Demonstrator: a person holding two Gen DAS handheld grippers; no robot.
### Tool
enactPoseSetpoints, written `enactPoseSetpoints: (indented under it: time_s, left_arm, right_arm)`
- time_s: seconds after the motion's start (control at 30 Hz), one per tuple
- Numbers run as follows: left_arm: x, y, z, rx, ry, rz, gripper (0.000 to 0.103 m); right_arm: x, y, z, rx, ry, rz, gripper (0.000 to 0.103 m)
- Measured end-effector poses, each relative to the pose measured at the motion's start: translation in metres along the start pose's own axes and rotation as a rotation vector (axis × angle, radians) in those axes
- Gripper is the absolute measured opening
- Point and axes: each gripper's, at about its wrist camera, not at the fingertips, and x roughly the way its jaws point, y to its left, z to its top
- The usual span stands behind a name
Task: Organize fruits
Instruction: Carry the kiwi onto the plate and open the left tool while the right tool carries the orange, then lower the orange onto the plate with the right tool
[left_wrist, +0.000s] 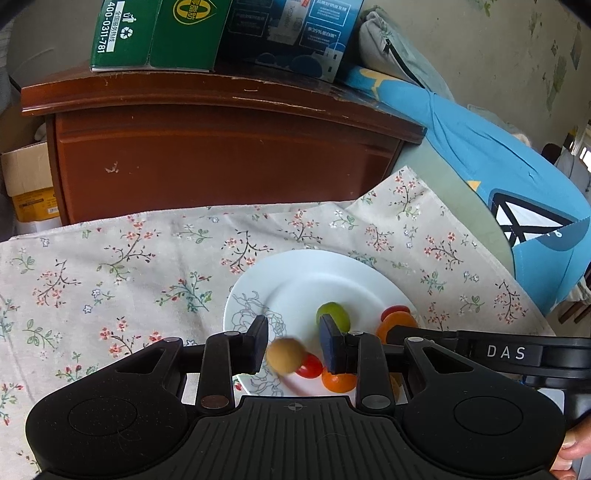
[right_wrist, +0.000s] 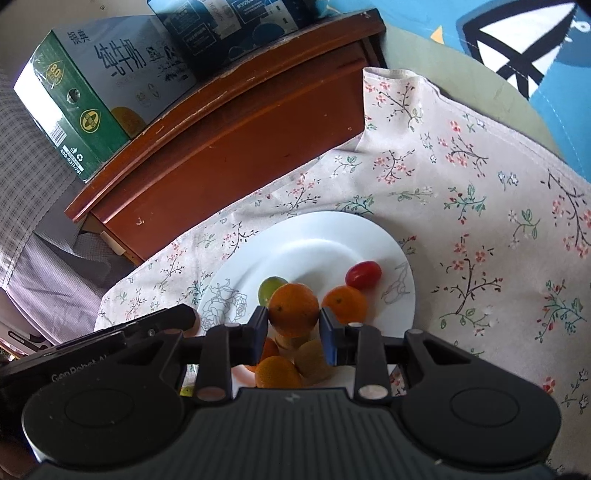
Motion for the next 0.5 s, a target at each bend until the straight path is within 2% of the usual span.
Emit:
enactPoseSetpoints:
  time_s: [0.23, 0.3, 0.33, 0.37, 0.43, 0.5]
  left_arm:
    - [-0.002, -0.003, 0.001, -0.005, -0.007, -0.007, 0.031]
    - [-0.005, -0.003, 0.003, -0.017, -0.019, 0.005, 0.044]
    - [-0.007, -0.002, 0.003, -0.024, -0.031, 0.014, 0.055]
    - [-0.01, -0.001, 0.005, -0.031, -0.046, 0.022, 0.059]
    - [-0.015, 0.0, 0.008, -0.041, -0.058, 0.023, 0.06]
    - [-0.02, 0.002, 0.01, -0.055, -0.064, 0.028, 0.064]
  right_arm:
    - [-0.004, -0.001, 0.004, 0.012, -0.022, 0.001, 0.034]
    - [-0.005, 0.0, 0.005, 0.016, -0.029, 0.006, 0.034]
    - [-0.006, 0.0, 0.006, 0.016, -0.032, 0.008, 0.036]
    - [-0.007, 0.001, 0.006, 0.015, -0.036, 0.008, 0.038]
    - [-0.008, 0.001, 0.007, 0.012, -0.045, 0.005, 0.04]
    - [-0.009, 0.001, 0.008, 0.007, -0.051, 0.002, 0.042]
